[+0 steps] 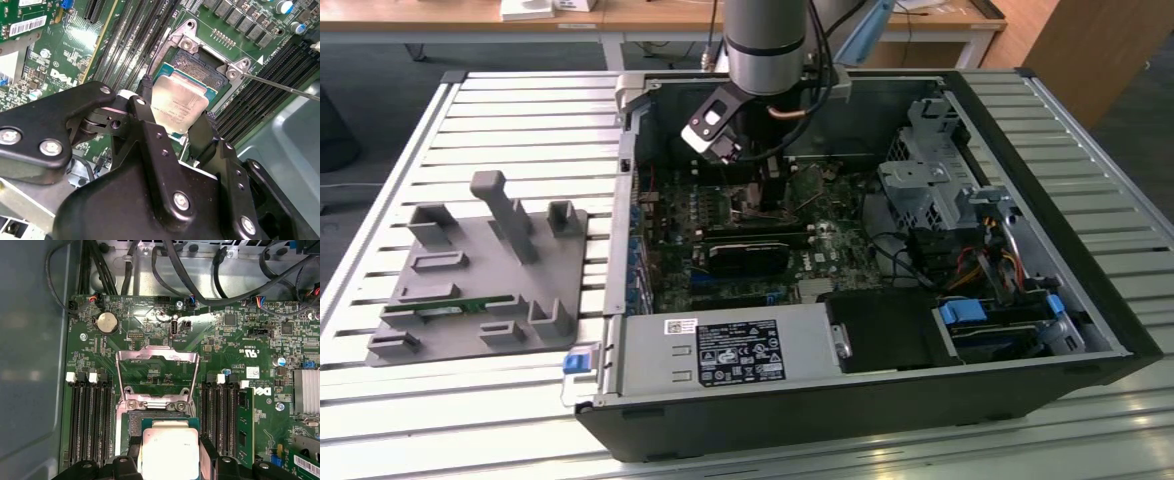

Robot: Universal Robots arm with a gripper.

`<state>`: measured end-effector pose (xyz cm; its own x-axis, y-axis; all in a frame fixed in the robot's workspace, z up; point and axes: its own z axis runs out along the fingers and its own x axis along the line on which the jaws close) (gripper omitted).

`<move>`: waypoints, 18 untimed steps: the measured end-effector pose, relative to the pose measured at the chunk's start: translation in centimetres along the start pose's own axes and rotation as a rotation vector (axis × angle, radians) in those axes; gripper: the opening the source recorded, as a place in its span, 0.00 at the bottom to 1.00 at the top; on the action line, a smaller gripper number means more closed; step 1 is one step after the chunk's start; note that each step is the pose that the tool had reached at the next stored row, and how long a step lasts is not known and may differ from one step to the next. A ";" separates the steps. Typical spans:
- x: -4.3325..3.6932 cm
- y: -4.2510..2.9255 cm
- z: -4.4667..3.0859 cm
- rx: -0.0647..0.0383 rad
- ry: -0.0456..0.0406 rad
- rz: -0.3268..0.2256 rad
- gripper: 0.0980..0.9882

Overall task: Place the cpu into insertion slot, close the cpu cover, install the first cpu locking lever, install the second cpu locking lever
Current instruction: 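Place the cpu into insertion slot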

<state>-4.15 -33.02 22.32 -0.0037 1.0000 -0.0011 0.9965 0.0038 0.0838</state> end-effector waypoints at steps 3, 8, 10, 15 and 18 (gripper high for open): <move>0.01 -0.01 0.06 0.000 0.0002 0.000 0.49; 0.01 -0.02 0.17 0.000 0.0001 0.000 0.49; 0.02 -0.03 0.24 0.000 0.0003 0.000 0.49; 0.06 -0.08 0.51 0.000 0.0001 0.000 0.49; 0.18 -0.10 0.72 0.000 0.0002 0.000 0.49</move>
<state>-4.18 -32.84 21.59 -0.0037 1.0000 -0.0010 0.9965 0.0038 0.0839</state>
